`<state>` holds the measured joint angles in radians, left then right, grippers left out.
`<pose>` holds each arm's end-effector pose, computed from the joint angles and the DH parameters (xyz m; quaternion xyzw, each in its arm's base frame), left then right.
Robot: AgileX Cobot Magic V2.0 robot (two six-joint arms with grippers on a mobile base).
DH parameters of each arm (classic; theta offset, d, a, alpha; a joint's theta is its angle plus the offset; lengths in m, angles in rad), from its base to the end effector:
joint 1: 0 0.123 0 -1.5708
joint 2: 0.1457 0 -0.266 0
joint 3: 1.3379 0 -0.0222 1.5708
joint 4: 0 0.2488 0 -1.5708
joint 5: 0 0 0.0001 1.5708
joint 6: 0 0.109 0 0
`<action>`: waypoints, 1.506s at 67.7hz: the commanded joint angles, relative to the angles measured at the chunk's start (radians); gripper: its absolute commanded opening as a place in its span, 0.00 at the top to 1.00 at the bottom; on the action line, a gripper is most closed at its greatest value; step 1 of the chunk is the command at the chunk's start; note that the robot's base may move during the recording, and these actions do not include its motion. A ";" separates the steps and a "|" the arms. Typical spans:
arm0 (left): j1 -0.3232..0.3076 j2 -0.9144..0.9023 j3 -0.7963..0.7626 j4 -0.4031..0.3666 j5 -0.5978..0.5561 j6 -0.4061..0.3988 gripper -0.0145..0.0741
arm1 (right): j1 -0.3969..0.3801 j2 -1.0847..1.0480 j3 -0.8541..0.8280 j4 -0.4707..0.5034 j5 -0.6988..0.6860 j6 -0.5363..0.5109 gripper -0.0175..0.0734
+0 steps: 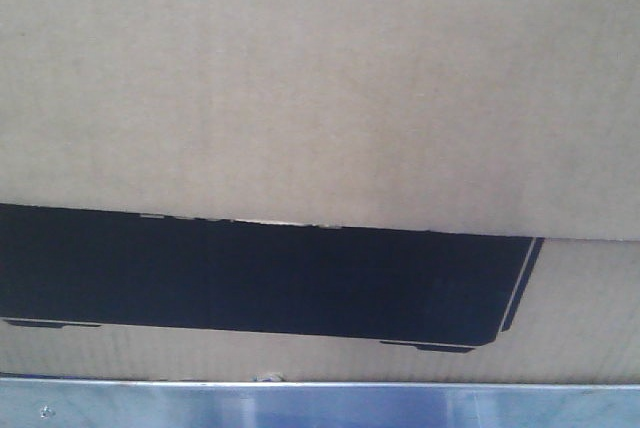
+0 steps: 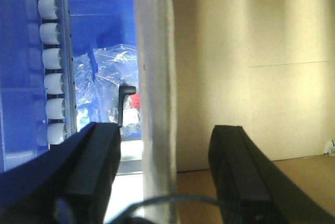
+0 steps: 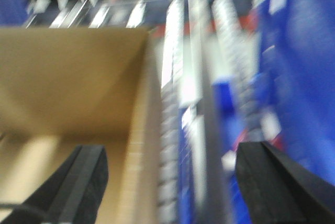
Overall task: Grab box from left shelf to table start
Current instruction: 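Close both grippers on the box's side walls, then lift the box with both grippers off the roller shelf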
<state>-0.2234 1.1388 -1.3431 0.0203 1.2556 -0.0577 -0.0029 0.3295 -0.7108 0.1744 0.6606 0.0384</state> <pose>0.2139 -0.0464 0.3814 0.0791 0.9510 -0.0318 0.2972 0.0820 0.0114 0.3568 0.0349 0.7682 0.0962 0.6320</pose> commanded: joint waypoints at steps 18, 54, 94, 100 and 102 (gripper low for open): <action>-0.007 -0.017 -0.036 0.009 -0.005 -0.012 0.50 | 0.019 0.464 -0.404 0.118 0.302 -0.103 0.14; -0.007 -0.017 -0.036 0.009 -0.004 -0.012 0.56 | 0.019 0.897 -0.543 0.076 0.437 -0.130 0.38; -0.007 -0.060 -0.036 0.010 -0.046 -0.020 0.94 | 0.019 0.887 -0.543 0.030 0.417 -0.132 0.74; -0.007 -0.117 -0.036 0.010 -0.087 -0.035 0.94 | 0.019 0.815 -0.543 0.030 0.385 -0.132 0.74; -0.007 -0.139 -0.036 0.010 -0.099 -0.035 0.94 | 0.019 0.788 -0.542 0.030 0.376 -0.132 0.74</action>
<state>-0.2240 1.0847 -1.3410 0.0261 1.2494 -0.0816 0.0205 1.2225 -1.2206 0.2328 1.1264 -0.0764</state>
